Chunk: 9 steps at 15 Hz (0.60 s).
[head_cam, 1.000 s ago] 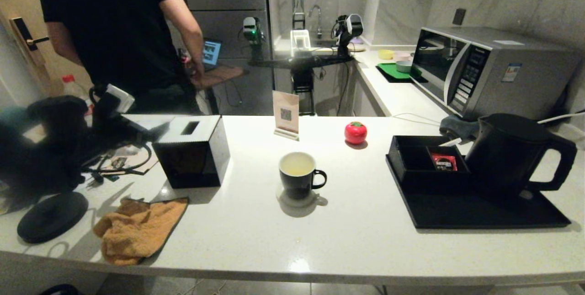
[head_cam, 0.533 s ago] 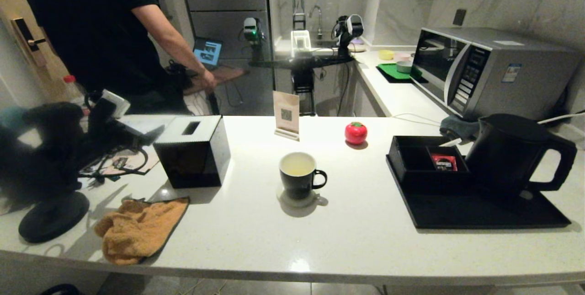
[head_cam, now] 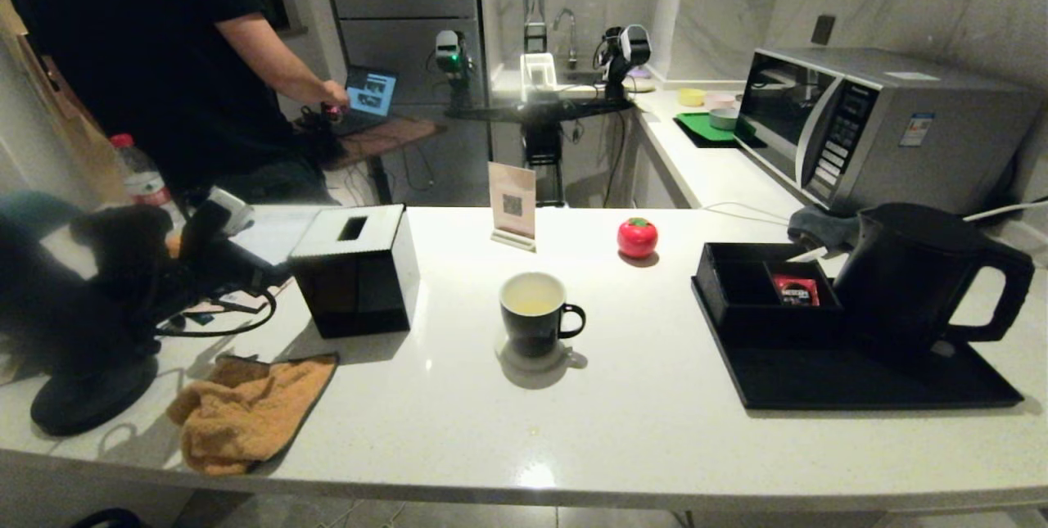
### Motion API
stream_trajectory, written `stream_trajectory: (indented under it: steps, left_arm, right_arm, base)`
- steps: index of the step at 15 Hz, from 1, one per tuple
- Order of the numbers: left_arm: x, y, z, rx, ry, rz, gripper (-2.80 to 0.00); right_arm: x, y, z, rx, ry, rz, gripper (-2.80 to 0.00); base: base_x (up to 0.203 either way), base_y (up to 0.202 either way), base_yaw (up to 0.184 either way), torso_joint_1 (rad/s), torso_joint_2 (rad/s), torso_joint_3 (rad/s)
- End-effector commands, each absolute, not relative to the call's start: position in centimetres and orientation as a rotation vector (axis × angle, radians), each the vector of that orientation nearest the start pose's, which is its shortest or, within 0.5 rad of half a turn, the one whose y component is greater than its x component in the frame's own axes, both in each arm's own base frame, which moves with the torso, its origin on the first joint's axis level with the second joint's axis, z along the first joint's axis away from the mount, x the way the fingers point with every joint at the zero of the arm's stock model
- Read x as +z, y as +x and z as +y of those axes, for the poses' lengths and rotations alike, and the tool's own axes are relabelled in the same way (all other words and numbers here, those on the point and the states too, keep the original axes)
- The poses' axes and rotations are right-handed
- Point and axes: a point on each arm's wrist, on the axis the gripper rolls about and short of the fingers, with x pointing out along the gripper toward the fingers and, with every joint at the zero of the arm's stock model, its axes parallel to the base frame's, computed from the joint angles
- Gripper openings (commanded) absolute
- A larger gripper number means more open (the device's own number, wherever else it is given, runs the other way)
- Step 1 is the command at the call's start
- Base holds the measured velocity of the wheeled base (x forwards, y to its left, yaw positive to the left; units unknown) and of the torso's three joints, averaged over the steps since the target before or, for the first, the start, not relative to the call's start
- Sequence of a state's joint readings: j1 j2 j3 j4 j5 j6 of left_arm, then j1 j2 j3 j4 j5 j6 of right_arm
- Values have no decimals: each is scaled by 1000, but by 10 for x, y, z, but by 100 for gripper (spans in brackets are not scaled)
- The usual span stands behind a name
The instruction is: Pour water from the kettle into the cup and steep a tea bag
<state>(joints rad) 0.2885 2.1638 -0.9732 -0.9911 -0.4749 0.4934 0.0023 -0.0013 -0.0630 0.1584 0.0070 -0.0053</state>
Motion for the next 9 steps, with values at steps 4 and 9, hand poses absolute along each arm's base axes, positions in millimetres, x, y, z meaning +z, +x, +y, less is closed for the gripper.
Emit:
stream_trajectory:
  steps: [4,9]
  left_arm:
    - [93,387,104,-233,422,134,0]
    - [110,385,104,-256,432,72,0]
  right_arm:
    - [76,-28,0,10,-6,97,-280]
    - [76,-28,0,11,-6,97,-280]
  base:
    - [0,0,0,0,0,0]
    - [0,0,0,0,0,0]
